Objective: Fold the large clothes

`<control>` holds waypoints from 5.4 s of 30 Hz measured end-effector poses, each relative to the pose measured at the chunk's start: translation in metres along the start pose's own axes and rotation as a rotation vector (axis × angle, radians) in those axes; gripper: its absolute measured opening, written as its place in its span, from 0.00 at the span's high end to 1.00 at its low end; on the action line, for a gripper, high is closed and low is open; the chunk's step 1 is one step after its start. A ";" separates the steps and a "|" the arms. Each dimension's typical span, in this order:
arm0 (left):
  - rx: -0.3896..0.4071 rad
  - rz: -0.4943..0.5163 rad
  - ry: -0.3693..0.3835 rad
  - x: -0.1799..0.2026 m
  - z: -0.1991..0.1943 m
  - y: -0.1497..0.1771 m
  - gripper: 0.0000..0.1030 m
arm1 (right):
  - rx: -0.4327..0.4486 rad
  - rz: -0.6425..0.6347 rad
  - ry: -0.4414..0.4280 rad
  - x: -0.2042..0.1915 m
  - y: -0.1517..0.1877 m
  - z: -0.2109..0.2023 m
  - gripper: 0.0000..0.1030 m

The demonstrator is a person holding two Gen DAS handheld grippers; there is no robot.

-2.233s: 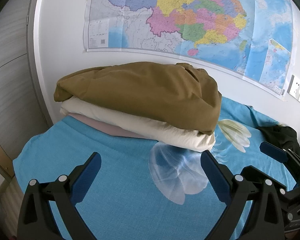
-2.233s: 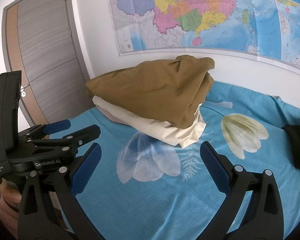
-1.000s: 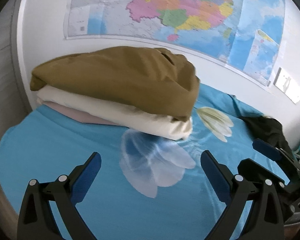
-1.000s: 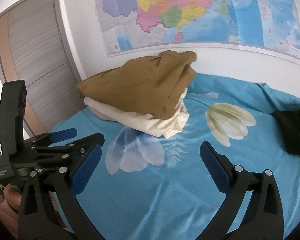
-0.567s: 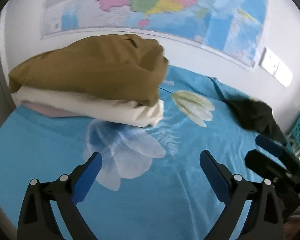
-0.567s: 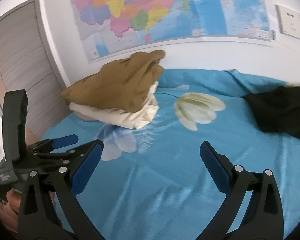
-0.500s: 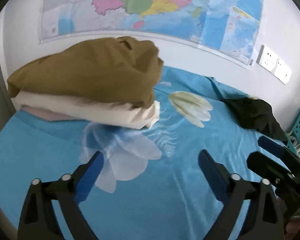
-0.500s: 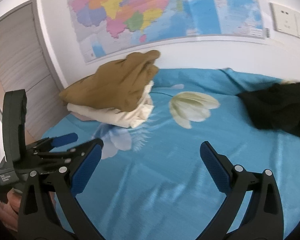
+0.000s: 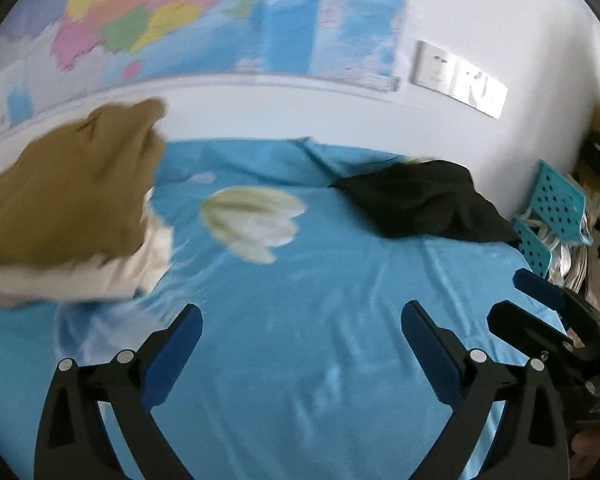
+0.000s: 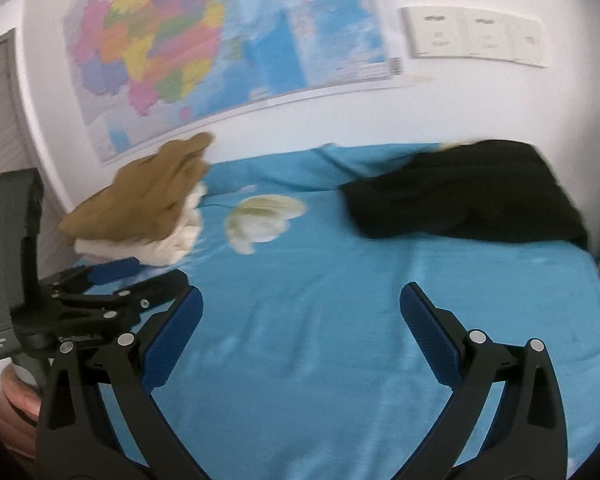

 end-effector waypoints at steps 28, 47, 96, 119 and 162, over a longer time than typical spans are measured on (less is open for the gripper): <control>-0.016 0.159 0.073 0.128 0.047 0.000 0.07 | 0.064 0.113 0.191 0.093 0.022 -0.043 0.05; -0.056 0.191 0.106 0.145 0.061 0.006 0.09 | 0.009 0.141 0.206 0.117 0.026 -0.038 0.05; -0.038 0.218 0.122 0.144 0.062 0.013 0.06 | 0.002 0.153 0.200 0.121 0.028 -0.041 0.05; -0.036 0.224 0.111 0.143 0.057 0.016 0.06 | 0.005 0.156 0.194 0.114 0.031 -0.041 0.05; -0.017 0.182 0.124 0.128 0.046 0.014 0.07 | 0.004 0.156 0.169 0.100 0.025 -0.039 0.05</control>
Point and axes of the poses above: each gripper's, at about its wrist camera, not at the fingertips, and z roughly the way its jaws point, x to its right, y to its underside, the point moved 4 cm from there along z, roughly the way its jaws point, and after that the axes turned 9 degrees about -z, right-handed, at the moved point
